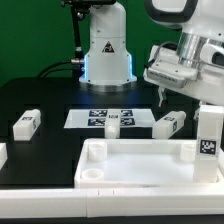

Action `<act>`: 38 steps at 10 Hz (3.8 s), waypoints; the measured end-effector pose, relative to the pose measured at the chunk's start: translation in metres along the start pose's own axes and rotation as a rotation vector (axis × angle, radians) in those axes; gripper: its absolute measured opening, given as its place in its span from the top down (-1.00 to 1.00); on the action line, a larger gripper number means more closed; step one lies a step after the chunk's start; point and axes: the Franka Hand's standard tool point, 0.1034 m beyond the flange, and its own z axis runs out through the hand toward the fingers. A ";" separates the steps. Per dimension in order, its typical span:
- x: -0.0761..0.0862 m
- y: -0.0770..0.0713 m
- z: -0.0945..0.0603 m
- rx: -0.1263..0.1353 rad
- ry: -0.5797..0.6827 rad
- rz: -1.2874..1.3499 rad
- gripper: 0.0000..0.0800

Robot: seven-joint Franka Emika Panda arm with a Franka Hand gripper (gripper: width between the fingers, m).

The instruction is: Assemble desk

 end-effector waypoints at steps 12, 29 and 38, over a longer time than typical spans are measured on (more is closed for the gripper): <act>-0.080 0.020 -0.029 0.041 -0.066 1.235 -0.62; -0.102 0.003 -0.004 0.574 0.210 2.964 -0.62; -0.101 -0.006 -0.001 1.262 0.245 2.843 -0.62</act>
Offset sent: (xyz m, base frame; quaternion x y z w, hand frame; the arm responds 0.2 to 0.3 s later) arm 0.0742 -0.0389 0.0281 0.0544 -0.1137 0.3470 0.9294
